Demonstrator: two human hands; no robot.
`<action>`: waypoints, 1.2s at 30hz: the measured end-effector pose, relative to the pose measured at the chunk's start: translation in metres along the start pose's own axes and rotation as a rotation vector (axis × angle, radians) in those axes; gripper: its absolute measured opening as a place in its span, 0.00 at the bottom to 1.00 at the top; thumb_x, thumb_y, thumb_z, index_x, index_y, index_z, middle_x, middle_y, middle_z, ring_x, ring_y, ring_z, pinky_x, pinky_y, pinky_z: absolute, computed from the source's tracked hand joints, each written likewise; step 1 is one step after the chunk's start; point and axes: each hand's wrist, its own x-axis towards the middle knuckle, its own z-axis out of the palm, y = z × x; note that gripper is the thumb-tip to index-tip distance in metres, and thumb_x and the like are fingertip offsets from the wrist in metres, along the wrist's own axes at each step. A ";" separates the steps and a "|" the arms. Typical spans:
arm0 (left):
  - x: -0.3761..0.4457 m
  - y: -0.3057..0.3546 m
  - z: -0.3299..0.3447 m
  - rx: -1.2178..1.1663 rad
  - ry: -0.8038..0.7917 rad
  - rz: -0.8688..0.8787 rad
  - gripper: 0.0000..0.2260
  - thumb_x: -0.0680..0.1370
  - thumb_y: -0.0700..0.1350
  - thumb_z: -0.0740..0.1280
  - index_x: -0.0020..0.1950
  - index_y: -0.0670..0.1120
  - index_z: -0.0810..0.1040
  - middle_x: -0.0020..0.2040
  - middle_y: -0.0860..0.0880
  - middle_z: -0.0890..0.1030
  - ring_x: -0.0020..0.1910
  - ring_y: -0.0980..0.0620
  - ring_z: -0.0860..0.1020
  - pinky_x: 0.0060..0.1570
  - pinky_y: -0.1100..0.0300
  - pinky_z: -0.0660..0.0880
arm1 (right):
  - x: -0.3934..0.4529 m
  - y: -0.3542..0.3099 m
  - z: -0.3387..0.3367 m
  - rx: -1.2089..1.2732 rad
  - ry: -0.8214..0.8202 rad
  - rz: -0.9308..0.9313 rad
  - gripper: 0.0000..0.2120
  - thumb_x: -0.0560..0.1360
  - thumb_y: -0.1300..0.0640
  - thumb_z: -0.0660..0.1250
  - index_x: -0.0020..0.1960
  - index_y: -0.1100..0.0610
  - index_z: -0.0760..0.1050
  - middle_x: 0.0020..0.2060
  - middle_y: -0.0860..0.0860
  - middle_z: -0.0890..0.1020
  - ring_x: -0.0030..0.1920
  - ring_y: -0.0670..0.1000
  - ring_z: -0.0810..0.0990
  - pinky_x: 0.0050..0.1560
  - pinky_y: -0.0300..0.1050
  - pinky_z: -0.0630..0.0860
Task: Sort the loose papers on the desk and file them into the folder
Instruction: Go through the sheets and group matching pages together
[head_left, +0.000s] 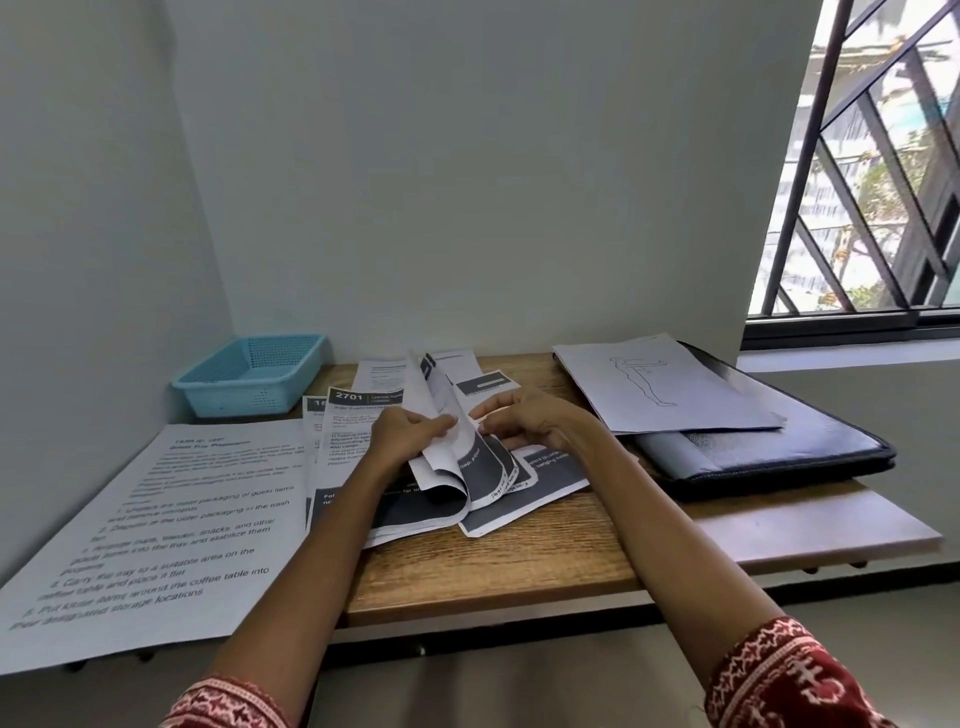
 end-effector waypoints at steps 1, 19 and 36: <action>-0.001 0.001 0.000 -0.020 0.009 -0.008 0.15 0.70 0.54 0.73 0.39 0.41 0.84 0.36 0.45 0.82 0.33 0.55 0.75 0.34 0.64 0.68 | -0.001 0.000 0.001 -0.017 0.000 -0.017 0.08 0.73 0.68 0.68 0.45 0.56 0.79 0.36 0.51 0.81 0.36 0.46 0.78 0.38 0.39 0.80; -0.003 0.003 -0.001 -0.004 -0.007 -0.017 0.05 0.70 0.41 0.74 0.40 0.39 0.82 0.34 0.48 0.79 0.32 0.54 0.75 0.31 0.64 0.69 | 0.015 0.017 0.012 -0.506 0.412 -0.128 0.15 0.64 0.56 0.79 0.48 0.57 0.81 0.52 0.50 0.80 0.54 0.48 0.76 0.49 0.40 0.68; 0.003 0.026 -0.019 0.274 0.054 0.029 0.17 0.67 0.42 0.76 0.25 0.42 0.70 0.23 0.49 0.68 0.30 0.49 0.69 0.28 0.60 0.60 | -0.009 -0.022 -0.034 -0.598 0.651 -0.155 0.16 0.74 0.69 0.58 0.58 0.63 0.77 0.58 0.59 0.79 0.58 0.59 0.76 0.52 0.44 0.70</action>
